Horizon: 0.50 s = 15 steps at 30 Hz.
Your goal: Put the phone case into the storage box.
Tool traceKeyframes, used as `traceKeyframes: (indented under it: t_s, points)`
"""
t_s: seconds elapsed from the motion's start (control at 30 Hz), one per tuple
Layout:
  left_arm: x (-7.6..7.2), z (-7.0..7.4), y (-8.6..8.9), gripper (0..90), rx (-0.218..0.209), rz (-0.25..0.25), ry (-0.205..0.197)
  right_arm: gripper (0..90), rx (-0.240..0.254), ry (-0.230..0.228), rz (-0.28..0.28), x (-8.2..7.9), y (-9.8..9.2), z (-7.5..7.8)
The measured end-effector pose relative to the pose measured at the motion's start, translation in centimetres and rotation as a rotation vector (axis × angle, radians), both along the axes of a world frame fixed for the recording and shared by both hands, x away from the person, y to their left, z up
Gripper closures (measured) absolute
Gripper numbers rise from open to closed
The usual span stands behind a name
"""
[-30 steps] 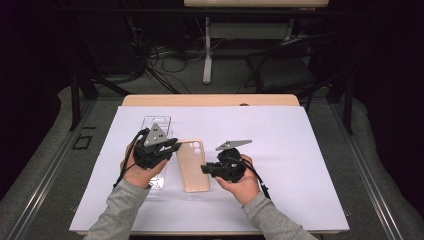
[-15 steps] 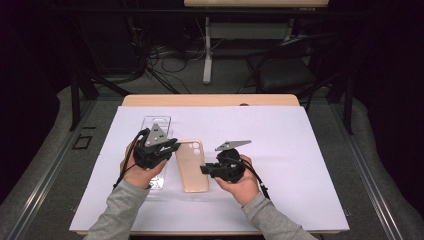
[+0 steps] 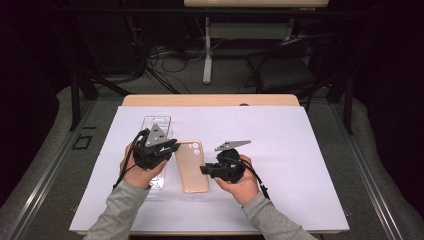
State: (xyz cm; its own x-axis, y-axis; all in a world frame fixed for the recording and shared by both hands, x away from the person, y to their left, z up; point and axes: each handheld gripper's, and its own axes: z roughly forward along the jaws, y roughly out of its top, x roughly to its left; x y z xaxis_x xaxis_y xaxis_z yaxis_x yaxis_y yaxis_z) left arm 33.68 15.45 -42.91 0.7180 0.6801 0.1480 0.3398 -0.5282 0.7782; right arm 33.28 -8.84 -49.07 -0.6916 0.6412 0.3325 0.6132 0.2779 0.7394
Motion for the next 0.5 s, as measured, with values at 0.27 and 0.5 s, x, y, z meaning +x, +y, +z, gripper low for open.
traceKeyframes:
  t_s: [0.27,0.5]
  points:
    - [-0.05,-0.03,-0.01,80.1,-0.009,0.016,0.013,80.9,0.0,0.005,0.002,0.02,0.0,-0.03]
    - [-0.12,-0.03,-0.02,80.2,-0.012,0.027,0.02,80.7,0.003,0.01,0.001,0.06,0.02,-0.08]
